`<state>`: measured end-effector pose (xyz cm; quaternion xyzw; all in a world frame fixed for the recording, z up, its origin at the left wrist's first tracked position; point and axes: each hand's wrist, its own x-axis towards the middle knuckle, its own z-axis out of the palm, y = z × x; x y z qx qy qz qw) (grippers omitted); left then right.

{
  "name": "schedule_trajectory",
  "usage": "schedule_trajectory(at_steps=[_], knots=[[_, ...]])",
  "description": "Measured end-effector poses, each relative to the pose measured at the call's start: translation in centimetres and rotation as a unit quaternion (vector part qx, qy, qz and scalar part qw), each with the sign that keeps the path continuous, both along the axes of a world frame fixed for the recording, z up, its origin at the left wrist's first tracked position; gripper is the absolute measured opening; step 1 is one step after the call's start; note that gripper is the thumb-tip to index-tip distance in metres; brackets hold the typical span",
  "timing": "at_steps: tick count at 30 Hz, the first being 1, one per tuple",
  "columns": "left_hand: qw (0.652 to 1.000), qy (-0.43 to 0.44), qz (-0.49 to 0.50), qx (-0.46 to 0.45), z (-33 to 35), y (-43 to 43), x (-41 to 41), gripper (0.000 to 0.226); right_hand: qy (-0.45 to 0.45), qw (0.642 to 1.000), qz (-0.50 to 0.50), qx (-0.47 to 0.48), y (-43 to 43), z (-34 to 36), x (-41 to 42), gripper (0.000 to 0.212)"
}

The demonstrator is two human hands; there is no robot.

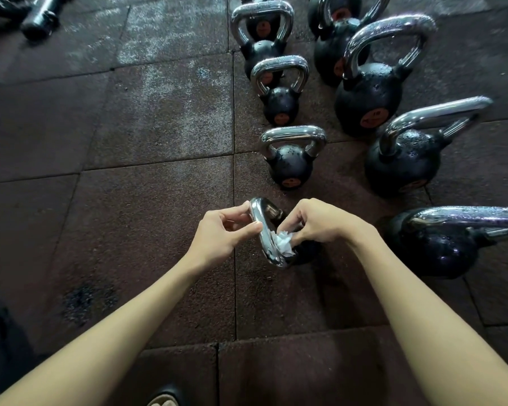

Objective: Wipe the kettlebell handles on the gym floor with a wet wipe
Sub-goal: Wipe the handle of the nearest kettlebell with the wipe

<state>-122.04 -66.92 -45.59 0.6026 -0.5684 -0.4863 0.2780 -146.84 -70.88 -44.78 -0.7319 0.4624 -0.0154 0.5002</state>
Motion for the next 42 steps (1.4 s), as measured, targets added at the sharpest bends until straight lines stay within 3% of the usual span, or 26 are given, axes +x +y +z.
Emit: schedule_trajectory(at_steps=[4,7,9,11,14,16,18,21,24,27,31,34,38,42], knots=[[0.998,-0.019,-0.021,-0.049,0.4,0.3,-1.3,0.072,-0.011,0.988,-0.131,-0.081,0.2,1.4,-2.0,0.024],[0.986,-0.075,-0.114,-0.1,1.7,-0.9,-2.1,0.063,-0.023,0.947,-0.272,-0.17,0.0,1.9,-4.3,0.019],[0.959,-0.155,-0.208,-0.117,2.7,-2.6,-2.4,0.063,-0.032,0.922,-0.333,-0.193,-0.2,2.5,-5.5,0.018],[0.907,-0.237,-0.32,-0.135,4.0,-4.8,-2.6,0.065,-0.045,0.909,-0.359,-0.208,-0.5,3.5,-6.3,0.017],[0.803,-0.326,-0.458,-0.199,5.9,-8.1,-4.0,0.064,-0.062,0.901,-0.372,-0.216,-0.7,4.7,-6.8,0.016],[0.734,-0.362,-0.509,-0.267,6.2,-9.7,-5.3,0.063,-0.077,0.896,-0.384,-0.209,-0.6,5.1,-7.1,0.014],[0.699,-0.387,-0.51,-0.318,6.2,-10.0,-6.5,0.067,-0.085,0.892,-0.394,-0.205,-0.4,5.3,-7.4,0.011],[0.692,-0.411,-0.458,-0.378,5.7,-8.6,-8.4,0.07,-0.087,0.887,-0.407,-0.2,-0.3,5.3,-8.2,0.011],[0.699,-0.463,-0.389,-0.382,5.2,-6.5,-9.9,0.074,-0.073,0.89,-0.409,-0.19,-0.8,5.2,-8.9,0.014],[0.717,-0.513,-0.321,-0.347,5.0,-4.4,-9.3,0.083,-0.077,0.894,-0.403,-0.182,-1.1,5.3,-9.4,0.014],[0.755,-0.566,-0.241,-0.225,5.0,-2.7,-8.9,0.103,-0.095,0.899,-0.397,-0.16,-0.6,4.9,-9.5,0.013],[0.754,-0.581,-0.224,-0.209,4.6,-2.3,-9.9,0.111,-0.098,0.9,-0.398,-0.147,-0.3,4.6,-9.6,0.013],[0.773,-0.537,-0.288,-0.178,4.9,-2.3,-9.6,0.079,-0.097,0.903,-0.392,-0.148,-0.3,4.9,-9.3,0.013],[0.725,-0.533,-0.393,-0.189,6.2,-3.5,-9.4,0.052,-0.095,0.905,-0.388,-0.149,-0.4,5.0,-9.0,0.013]])
